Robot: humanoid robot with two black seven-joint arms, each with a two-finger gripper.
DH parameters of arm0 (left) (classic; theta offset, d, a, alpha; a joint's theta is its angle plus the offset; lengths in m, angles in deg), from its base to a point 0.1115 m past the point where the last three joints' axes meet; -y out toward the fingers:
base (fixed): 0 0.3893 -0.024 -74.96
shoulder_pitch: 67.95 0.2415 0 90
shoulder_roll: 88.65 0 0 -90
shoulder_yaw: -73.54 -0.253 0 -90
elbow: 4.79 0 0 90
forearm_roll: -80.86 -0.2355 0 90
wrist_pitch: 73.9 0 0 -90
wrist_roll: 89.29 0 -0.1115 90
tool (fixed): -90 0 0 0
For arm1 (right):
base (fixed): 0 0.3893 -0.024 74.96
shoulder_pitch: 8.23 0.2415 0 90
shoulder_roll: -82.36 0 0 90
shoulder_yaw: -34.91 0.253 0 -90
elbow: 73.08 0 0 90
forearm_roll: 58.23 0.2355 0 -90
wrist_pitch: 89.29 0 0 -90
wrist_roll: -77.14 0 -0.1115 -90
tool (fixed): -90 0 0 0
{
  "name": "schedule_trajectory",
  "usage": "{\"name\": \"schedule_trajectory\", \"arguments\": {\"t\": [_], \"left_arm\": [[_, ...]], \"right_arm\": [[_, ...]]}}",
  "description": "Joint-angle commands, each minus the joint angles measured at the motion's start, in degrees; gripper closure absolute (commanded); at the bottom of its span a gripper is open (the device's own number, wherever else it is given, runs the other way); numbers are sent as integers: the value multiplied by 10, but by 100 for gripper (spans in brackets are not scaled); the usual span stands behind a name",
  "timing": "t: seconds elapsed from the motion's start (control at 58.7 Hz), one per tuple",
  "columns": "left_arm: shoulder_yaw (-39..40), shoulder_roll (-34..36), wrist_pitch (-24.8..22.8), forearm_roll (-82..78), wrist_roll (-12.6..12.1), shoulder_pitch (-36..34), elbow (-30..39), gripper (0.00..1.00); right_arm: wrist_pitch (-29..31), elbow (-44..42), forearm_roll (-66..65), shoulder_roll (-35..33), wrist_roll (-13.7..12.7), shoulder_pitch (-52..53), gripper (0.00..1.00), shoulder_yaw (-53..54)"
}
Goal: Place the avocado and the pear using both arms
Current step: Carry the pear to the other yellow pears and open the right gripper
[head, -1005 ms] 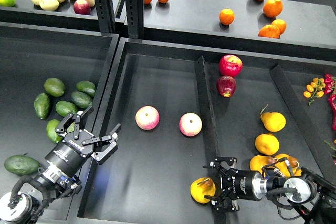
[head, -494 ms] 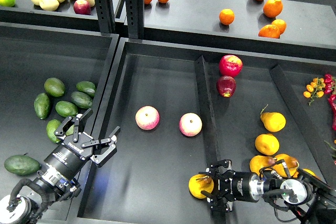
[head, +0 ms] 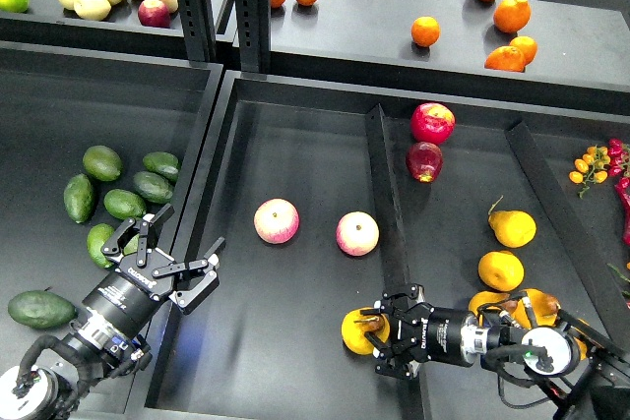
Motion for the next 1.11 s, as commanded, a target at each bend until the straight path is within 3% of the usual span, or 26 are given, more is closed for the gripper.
{"name": "schedule_trajectory", "arguments": {"t": [0.0, 0.17, 0.375, 0.562, 1.09], "left_arm": [[0, 0, 0, 0, 0, 0, 0, 1], [0, 0, 0, 0, 0, 0, 0, 1], [-1, 0, 0, -1, 0, 0, 0, 1], [-1, 0, 0, 0, 0, 0, -1, 1], [-4, 0, 0, 0, 0, 0, 0, 1]], "right_arm": [[-4, 25, 3, -3, 0, 0, 87, 27], [-34, 65, 3, -30, 0, 3, 87, 65], [-41, 107, 6, -123, 0, -7, 87, 87], [-32, 131, 4, -201, 0, -89, 86, 88], [-9, 38, 2, -223, 0, -118, 85, 89]]}}
